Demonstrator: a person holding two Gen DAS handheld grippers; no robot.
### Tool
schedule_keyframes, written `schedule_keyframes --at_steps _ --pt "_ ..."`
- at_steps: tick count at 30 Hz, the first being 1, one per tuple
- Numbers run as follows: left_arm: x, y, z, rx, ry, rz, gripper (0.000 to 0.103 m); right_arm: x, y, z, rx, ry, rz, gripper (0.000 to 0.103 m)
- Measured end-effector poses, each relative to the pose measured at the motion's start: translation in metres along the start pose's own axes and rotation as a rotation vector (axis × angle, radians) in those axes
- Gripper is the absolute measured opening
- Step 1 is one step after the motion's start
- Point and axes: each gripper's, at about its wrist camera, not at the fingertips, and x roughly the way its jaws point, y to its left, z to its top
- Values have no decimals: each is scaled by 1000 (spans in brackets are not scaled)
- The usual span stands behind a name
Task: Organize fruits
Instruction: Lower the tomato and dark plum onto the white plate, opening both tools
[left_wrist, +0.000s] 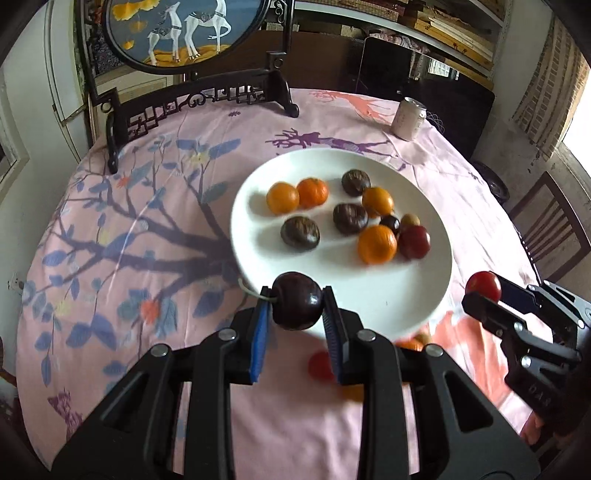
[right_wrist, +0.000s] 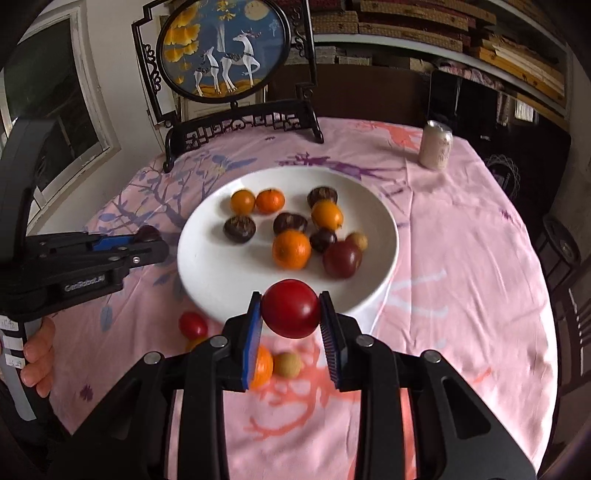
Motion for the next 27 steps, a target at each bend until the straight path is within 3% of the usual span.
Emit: schedule_keyframes --at_steps 6,11,15,16,17,19,22,25,27 --pt "65 2 69 -53 28 27 28 79 -14 52 -27 84 -29 31" --pt "97 1 79 -48 68 46 28 112 -23 61 -21 123 -21 31" --pt "100 -2 78 -27 47 68 28 122 -22 62 -30 137 -15 31" --pt "100 -1 79 -30 47 68 31 125 -21 61 -36 145 -22 33" --pt "101 -1 80 -29 47 68 43 126 -19 61 -45 148 -34 40" --pt "99 -1 81 -32 36 84 64 119 -17 61 -63 129 -59 45" --pt "90 -1 77 -26 27 88 64 93 -14 58 -92 106 -69 46" --pt "66 1 61 -23 5 80 64 50 -12 43 -96 75 -77 56" --pt "40 1 43 -21 -33 83 64 14 -10 26 -82 46 -74 57"
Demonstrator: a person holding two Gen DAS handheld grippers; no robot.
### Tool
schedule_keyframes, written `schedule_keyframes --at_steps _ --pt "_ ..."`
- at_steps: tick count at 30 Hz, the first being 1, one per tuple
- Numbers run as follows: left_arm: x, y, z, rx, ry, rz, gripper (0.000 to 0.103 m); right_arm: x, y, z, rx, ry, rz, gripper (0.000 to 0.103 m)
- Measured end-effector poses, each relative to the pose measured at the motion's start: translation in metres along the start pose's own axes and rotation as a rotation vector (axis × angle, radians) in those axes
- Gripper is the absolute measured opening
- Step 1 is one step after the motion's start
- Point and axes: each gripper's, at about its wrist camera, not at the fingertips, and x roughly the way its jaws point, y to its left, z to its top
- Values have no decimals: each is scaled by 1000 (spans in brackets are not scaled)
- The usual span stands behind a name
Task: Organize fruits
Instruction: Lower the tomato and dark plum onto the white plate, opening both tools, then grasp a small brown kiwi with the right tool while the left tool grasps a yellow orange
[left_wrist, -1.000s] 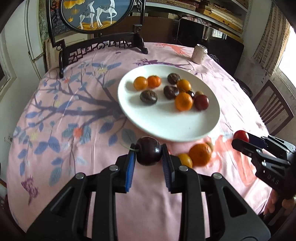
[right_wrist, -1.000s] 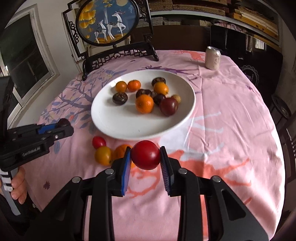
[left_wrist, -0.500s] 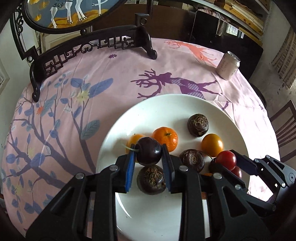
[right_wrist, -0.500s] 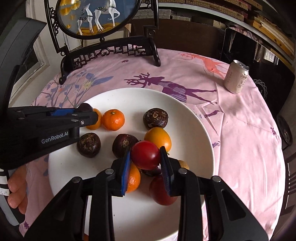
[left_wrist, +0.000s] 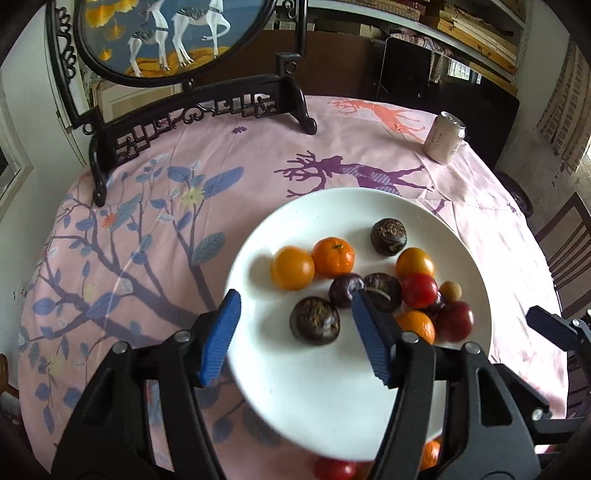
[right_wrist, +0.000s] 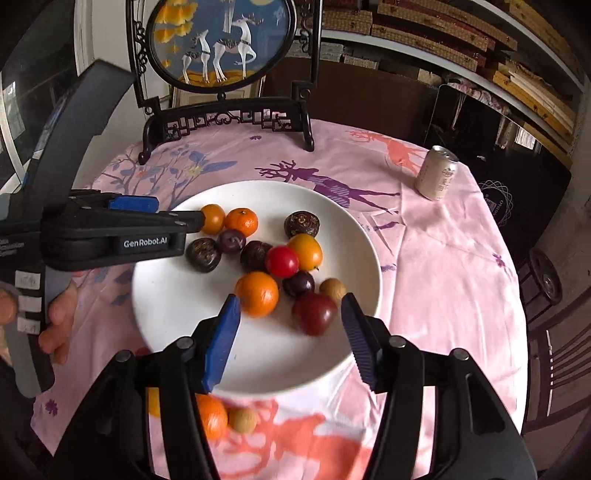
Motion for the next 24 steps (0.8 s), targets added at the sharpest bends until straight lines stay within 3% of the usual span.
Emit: schedule_keyframes --at_steps 2,5,11,18,24 --pt "-30 4 -22 -8 -42 -25 65 -31 4 -22 14 -34 9 58" --pt "-70 6 -62 -13 -101 6 74 -64 9 -59 63 -92 32 59" --pt "-97 3 -124 -29 -107 16 74 -67 20 -93 141 -52 75 59" --pt "-95 20 -148 -67 -65 16 74 -49 37 -98 95 -12 83 59" --pt "-94 38 -154 -98 -42 13 74 -20 31 -102 40 21 -12 58"
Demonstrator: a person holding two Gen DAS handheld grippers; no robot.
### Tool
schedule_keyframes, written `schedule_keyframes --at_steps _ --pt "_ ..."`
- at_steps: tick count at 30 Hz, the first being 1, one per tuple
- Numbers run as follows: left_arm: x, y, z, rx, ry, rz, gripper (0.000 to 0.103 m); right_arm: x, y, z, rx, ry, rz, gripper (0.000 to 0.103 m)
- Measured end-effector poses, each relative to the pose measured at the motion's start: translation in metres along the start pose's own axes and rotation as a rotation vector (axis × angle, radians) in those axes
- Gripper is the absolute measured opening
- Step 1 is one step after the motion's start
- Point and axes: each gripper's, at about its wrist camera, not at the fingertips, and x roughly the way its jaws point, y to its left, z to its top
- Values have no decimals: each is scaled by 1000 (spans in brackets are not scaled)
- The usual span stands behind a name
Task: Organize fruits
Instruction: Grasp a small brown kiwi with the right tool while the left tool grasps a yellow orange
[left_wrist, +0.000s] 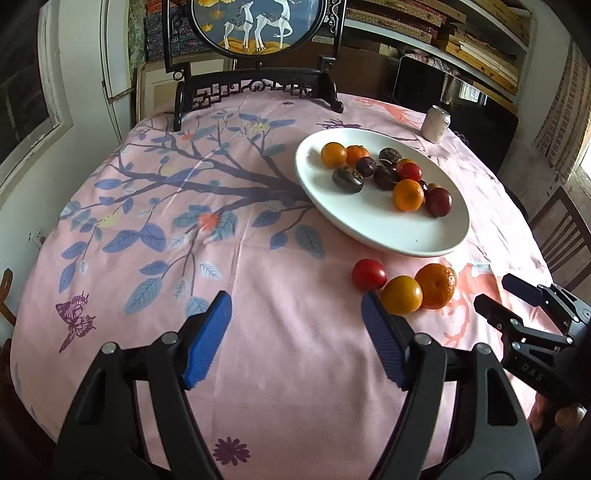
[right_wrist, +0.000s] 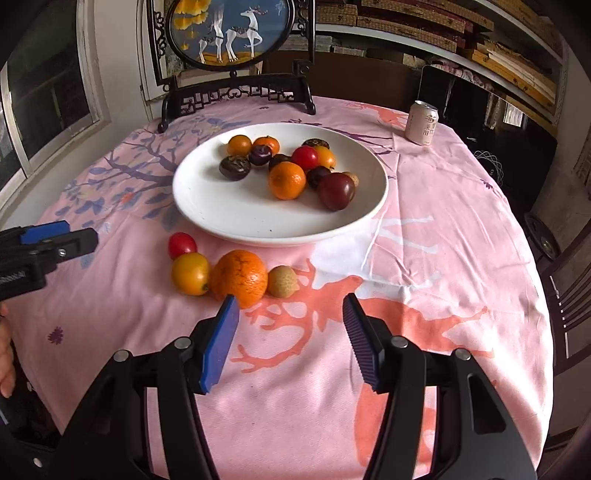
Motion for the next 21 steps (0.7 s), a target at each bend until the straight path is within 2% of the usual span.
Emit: schedule_keyframes --at_steps 2,4,7,11,13,14,15,18,21 --pt "2 0 -3 2 12 -14 74 14 -5 0 -16 28 12 49" --pt "4 -3 -6 9 24 -29 74 29 -6 1 -32 49 34 48" --pt "5 -10 -10 26 38 -45 74 51 -5 4 -53 83 44 40" --pt "9 -20 -16 57 62 -62 74 63 -2 12 -62 70 79 36" --pt "13 -24 -17 63 73 -64 74 64 0 14 -92 60 76 32" --pt "15 -24 -18 59 80 -70 74 64 0 13 -88 59 95 25" --pt "17 -25 -17 54 89 -81 74 63 0 13 -81 56 95 24" --pt "23 -31 -17 54 116 -107 74 59 2 12 -87 46 80 24" --pt "23 -43 -18 85 113 -121 74 39 -6 11 -30 35 58 24"
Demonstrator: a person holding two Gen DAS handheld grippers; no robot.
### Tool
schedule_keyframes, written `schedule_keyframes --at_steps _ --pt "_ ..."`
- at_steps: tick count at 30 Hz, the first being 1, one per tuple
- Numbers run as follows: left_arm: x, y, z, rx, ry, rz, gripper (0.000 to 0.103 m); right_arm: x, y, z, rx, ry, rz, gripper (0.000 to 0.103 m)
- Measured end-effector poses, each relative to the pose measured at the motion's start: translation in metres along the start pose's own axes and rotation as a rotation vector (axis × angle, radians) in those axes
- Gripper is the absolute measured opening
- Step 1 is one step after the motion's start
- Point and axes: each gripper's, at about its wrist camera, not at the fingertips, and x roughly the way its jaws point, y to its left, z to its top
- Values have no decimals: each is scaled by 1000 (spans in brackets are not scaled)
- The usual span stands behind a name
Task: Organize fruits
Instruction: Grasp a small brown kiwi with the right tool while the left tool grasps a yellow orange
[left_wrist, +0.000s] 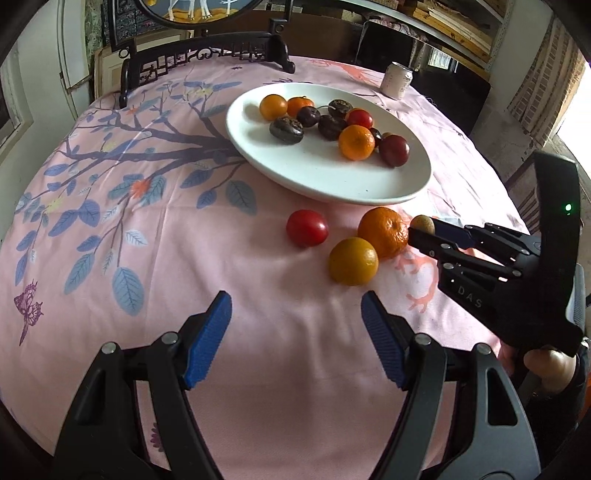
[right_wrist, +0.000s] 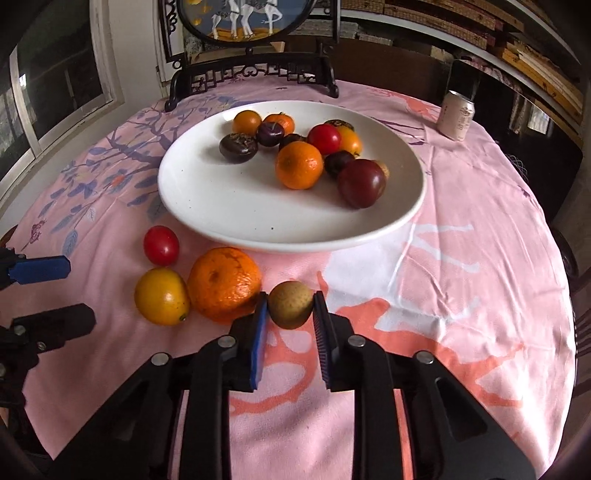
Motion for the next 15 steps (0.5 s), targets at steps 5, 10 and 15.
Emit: schedule_keyframes --at_steps 5,10,15 --pt "13 -21 6 40 0 -12 74 -38 -21 -16 123 -17 -6 24" --pt "39 -37 12 69 41 -2 57 -55 -32 -32 176 -39 18 24" --pt "55 -39 18 57 48 10 46 -60 -39 -35 196 -45 20 24"
